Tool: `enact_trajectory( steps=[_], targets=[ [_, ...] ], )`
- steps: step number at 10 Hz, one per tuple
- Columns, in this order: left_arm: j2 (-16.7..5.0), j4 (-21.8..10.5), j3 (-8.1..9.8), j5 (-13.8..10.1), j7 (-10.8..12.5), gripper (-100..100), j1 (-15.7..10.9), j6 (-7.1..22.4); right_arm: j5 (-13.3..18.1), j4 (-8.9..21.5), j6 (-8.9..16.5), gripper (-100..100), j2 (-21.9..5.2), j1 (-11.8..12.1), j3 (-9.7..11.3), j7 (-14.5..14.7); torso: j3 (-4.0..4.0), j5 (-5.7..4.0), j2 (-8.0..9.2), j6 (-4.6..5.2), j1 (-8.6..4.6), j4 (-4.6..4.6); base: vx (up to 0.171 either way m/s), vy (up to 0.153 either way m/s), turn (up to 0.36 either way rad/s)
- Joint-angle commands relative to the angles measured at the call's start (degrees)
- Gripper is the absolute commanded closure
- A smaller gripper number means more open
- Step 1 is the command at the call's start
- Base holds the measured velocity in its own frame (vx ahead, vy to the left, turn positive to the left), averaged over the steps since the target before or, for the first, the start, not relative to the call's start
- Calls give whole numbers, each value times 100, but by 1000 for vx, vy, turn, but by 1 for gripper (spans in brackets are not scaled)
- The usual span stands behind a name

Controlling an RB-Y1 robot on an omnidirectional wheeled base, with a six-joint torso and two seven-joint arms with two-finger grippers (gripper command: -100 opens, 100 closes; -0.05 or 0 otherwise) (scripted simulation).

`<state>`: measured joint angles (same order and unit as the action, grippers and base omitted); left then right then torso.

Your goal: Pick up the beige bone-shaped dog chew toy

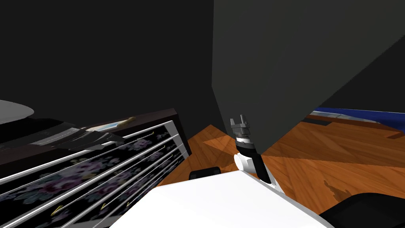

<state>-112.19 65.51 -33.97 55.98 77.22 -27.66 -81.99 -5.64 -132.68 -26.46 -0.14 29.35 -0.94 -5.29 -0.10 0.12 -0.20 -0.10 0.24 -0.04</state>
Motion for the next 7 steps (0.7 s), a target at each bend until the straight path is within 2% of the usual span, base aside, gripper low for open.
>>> enact_trajectory(
  steps=[1,2,3,4,6,7],
  targets=[
    [-192,-278,-96,116,237,-100,-139,-235,0,0,0,0,0,0,0,0,0,0,0,0,0,0,59,25,-165],
    [-192,-278,-96,116,237,-100,-139,-235,0,0,0,0,0,-1,0,0,-4,-2,-8,5,0,-2,58,40,-116],
    [-378,-490,-212,165,435,-100,-235,-404,0,0,0,0,0,0,0,0,-5,-1,-9,1,2,-2,71,62,-193],
    [-378,-490,-212,165,435,-100,-235,-404,0,0,0,0,0,0,0,0,-7,0,-13,4,11,-3,74,84,-94],
    [-653,-865,-426,235,764,-100,-388,-739,0,0,0,0,-1,1,0,0,-17,3,-31,3,24,-7,165,133,-217],
    [-653,-868,-426,235,776,-100,-388,-739,0,0,0,0,-2,1,-1,0,-32,9,-56,5,47,-14,124,135,-106]
  ],
)
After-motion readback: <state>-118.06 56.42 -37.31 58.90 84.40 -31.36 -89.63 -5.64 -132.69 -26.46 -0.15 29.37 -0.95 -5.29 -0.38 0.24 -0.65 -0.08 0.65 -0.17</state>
